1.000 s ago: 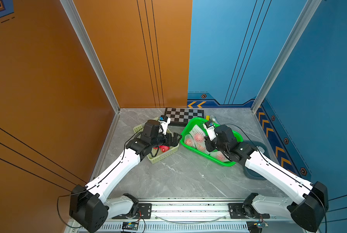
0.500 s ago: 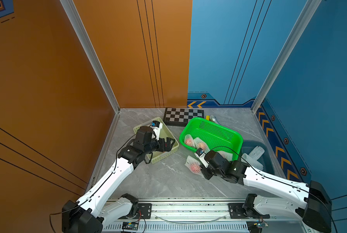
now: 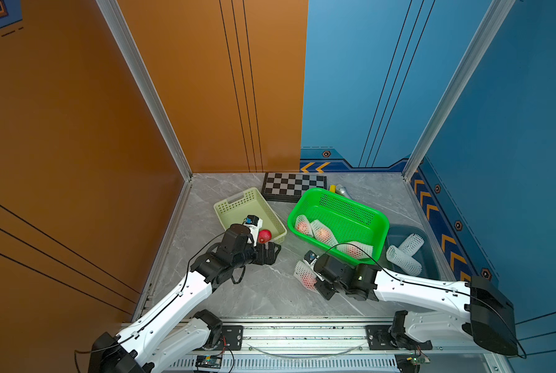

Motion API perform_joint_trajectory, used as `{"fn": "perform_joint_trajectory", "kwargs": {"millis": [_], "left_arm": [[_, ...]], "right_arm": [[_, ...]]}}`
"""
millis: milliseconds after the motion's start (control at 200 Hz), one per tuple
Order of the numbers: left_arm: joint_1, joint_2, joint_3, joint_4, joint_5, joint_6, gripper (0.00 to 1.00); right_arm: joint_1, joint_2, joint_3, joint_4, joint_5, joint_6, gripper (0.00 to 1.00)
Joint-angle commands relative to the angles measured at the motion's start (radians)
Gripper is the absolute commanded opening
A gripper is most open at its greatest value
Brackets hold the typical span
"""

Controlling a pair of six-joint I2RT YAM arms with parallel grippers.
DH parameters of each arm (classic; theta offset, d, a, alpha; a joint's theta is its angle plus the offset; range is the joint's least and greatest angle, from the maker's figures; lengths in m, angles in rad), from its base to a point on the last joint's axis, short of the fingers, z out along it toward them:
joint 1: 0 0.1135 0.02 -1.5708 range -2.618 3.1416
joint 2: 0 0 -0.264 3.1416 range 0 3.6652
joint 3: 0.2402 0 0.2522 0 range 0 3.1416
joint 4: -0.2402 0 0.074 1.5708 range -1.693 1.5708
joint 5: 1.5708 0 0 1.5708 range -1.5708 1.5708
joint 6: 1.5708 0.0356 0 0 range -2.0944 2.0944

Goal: Remove foam nets from apples
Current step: Place the apple at the center of the board.

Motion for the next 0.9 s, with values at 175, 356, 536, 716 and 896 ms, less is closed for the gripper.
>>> {"fn": "perform_joint_trajectory", "kwargs": {"millis": [175, 356, 536, 716, 896], "left_arm": [[-0.005, -0.005, -0.048, 0.07, -0.018, -0.026, 0.98], [-0.002, 0.022, -0.035, 0.08, -0.016, -0.018, 0.98], [-0.002, 0.06, -0.012, 0.088, -0.004, -0.006, 0.98], [0.001, 0.065, -0.006, 0.089, -0.011, -0.001, 0.98], [0.007, 0.062, -0.01, 0.087, -0.009, 0.004, 0.98]], "right_arm": [[0.022, -0.013, 0.044, -0.025, -0.018, -0.046, 0.96], [-0.011, 0.003, 0.068, -0.048, -0.084, -0.068, 1.0], [-0.035, 0.075, 0.087, -0.043, -0.136, -0.064, 1.0], [-0.038, 0.138, 0.086, -0.008, -0.198, -0.051, 0.95], [-0.037, 0.18, 0.07, 0.017, -0.244, -0.025, 0.84]]}}
